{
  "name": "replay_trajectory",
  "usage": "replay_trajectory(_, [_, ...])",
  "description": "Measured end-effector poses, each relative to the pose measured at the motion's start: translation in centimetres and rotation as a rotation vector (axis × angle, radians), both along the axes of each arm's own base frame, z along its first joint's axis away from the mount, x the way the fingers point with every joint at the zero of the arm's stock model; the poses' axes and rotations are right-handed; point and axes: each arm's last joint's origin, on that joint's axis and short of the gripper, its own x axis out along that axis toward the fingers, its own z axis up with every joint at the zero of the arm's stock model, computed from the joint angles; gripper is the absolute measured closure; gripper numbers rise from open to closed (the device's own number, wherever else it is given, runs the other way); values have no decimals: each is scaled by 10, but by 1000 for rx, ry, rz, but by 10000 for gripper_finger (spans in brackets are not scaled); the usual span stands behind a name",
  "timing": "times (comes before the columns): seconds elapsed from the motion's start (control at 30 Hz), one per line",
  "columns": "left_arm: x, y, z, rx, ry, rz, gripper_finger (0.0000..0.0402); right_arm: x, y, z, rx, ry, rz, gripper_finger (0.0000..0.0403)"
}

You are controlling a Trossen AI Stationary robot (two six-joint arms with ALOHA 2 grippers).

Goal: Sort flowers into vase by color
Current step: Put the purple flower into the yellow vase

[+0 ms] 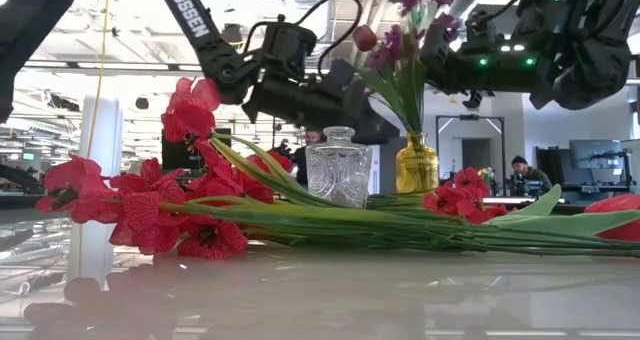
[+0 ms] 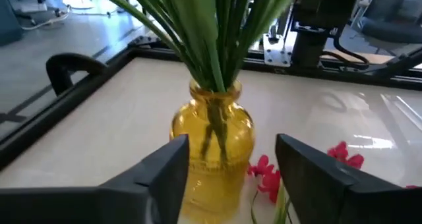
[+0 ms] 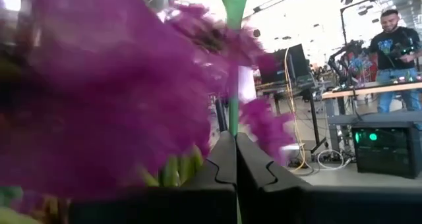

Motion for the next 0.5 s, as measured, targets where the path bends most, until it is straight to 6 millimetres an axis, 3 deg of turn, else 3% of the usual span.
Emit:
replay_trajectory(0.13, [15, 3, -9, -17, 3, 0, 150, -2, 1, -2, 2, 9, 1, 386])
replay_trajectory(0.27, [26, 6, -22, -56, 37, -3, 143, -5, 1, -6, 6, 26, 1, 386])
replay_trajectory(0.5, [34, 8, -13, -52, 5, 7, 143, -10, 3, -13, 12, 56, 2, 386])
